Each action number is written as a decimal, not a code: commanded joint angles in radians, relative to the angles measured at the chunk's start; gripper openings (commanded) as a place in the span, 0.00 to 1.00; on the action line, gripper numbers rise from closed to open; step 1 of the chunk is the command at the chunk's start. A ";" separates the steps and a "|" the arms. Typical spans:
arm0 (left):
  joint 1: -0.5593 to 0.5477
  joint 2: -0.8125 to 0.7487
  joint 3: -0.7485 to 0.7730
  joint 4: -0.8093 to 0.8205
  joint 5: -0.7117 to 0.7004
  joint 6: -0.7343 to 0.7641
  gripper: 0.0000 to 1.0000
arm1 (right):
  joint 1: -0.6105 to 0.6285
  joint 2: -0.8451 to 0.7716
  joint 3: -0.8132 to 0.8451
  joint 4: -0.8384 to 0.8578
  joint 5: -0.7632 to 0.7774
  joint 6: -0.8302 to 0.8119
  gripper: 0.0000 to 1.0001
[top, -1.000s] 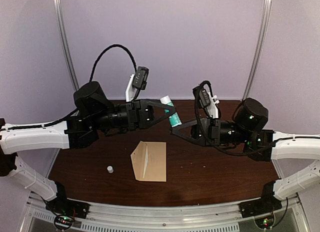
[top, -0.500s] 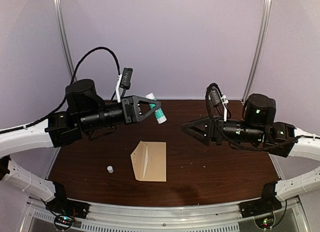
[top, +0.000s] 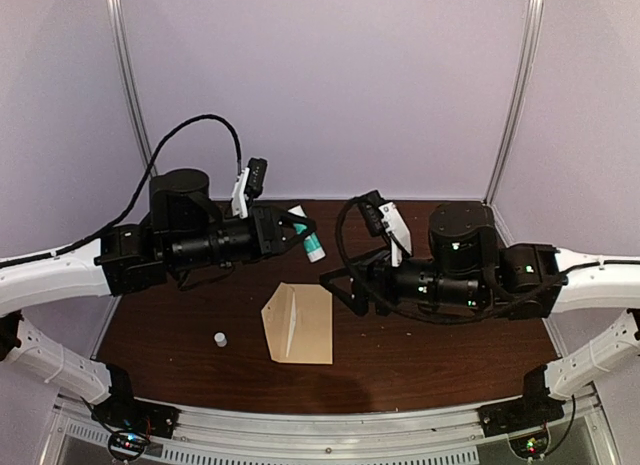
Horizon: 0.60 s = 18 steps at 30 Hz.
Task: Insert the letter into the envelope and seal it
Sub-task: Unscrew the solid glue.
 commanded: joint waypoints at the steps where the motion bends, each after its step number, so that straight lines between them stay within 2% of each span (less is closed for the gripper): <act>1: 0.006 -0.004 -0.014 0.037 -0.007 -0.014 0.03 | 0.020 0.065 0.068 0.025 0.043 -0.035 0.68; 12: 0.006 0.006 -0.004 0.045 0.054 0.000 0.02 | 0.025 0.190 0.190 -0.006 0.116 -0.083 0.54; 18: 0.006 0.005 -0.003 0.045 0.048 0.000 0.02 | 0.027 0.199 0.205 -0.028 0.128 -0.094 0.38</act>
